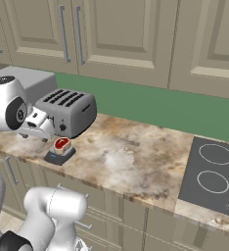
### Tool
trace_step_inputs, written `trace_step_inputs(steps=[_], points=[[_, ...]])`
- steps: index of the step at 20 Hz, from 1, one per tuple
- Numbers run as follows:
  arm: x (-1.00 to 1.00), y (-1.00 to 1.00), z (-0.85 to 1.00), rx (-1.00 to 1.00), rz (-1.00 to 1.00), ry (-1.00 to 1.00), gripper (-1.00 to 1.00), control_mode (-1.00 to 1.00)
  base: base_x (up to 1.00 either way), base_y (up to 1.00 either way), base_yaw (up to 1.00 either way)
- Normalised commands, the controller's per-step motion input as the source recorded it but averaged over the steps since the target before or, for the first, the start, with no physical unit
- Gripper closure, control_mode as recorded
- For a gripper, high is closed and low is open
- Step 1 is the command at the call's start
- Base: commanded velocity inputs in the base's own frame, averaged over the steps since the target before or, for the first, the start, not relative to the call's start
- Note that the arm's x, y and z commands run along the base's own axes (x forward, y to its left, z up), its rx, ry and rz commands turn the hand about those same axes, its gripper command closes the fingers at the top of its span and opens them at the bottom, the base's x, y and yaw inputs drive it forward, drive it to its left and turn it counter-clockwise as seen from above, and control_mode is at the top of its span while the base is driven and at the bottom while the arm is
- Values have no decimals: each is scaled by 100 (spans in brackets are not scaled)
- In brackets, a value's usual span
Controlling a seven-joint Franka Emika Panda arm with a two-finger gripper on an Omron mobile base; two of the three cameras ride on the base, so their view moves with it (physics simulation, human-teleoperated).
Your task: Take the steak from the fridge and place it on the digital scale on the counter by the fridge. Wait a few seconds for a reading, then move it to the plate on the dining counter.
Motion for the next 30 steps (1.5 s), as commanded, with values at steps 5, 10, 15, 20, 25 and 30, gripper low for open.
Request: trace_step_inputs(steps=[5,10,15,20,25,30], points=[[13,31,-42,-2,0,-2,-100,-100,0,0,0],[32,24,-38,0,0,0,-100,-100,0,0,0],[31,9,-27,0,0,0,-100,-100,0,0,0],[31,0,-26,0,0,0,-100,-100,0,0,0],[33,0,-25,0,0,0,-100,-100,0,0,0],[31,0,-22,0,2,0,-100,-100,0,0,0]])
